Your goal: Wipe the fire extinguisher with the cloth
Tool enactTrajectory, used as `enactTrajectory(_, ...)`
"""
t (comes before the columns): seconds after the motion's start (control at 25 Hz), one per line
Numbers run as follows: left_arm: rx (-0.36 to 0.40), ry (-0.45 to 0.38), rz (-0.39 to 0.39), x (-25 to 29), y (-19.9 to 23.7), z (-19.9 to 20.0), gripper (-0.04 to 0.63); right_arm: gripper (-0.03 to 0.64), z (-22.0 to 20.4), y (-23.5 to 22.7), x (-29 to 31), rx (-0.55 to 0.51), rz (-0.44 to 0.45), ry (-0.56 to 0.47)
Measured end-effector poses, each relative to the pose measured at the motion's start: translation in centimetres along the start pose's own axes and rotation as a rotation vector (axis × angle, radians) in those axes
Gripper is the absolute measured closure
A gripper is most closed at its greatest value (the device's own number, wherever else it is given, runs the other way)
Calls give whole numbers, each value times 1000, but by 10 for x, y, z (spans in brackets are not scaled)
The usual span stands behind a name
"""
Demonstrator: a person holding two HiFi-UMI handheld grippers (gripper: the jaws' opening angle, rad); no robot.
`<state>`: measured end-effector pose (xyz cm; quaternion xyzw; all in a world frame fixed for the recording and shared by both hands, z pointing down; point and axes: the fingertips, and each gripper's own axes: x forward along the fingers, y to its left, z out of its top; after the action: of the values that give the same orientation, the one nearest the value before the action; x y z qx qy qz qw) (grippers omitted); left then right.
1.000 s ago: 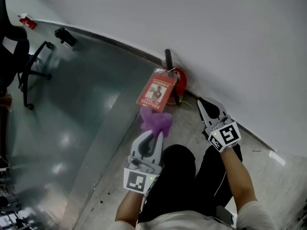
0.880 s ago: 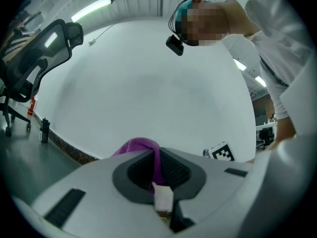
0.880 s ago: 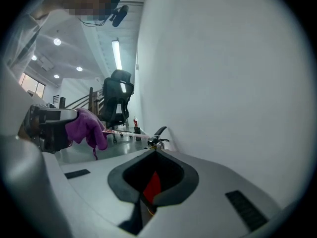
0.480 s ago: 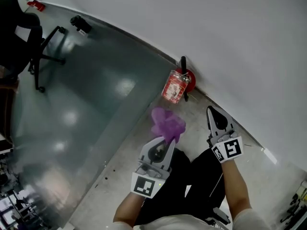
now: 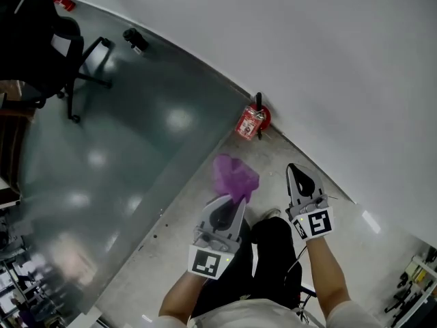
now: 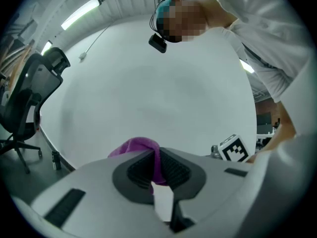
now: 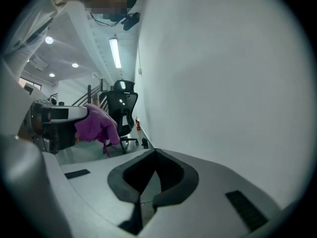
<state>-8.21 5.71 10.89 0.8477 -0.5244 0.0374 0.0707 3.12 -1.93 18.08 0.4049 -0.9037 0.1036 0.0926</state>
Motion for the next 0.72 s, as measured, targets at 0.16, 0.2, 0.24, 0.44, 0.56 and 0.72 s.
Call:
enactTrajectory(0.16,-60,6,72,-27,-6,56,568,603,65,27,-37,1,-16,-14)
enactTrajectory(0.2,-67,12,94,-34,-7,68,568,604,80,33,-46,1,-23,-20)
enactTrajectory(0.24,-75,18,115,-41,-7,80,568,604,94,41,-55,2,-29,-25)
enactTrajectory(0.44,-101,19,154,-67,-15,139,568,604,158,72,-95,8,-46,-36)
enactTrajectory(0.56,-98,17,162,-76,-24,169,568,603,191,81,-117,4,-59,-47)
enactTrajectory(0.72,-88,-6,174,-82,-22,201,568,604,233,93,-130,-4,-72,-71)
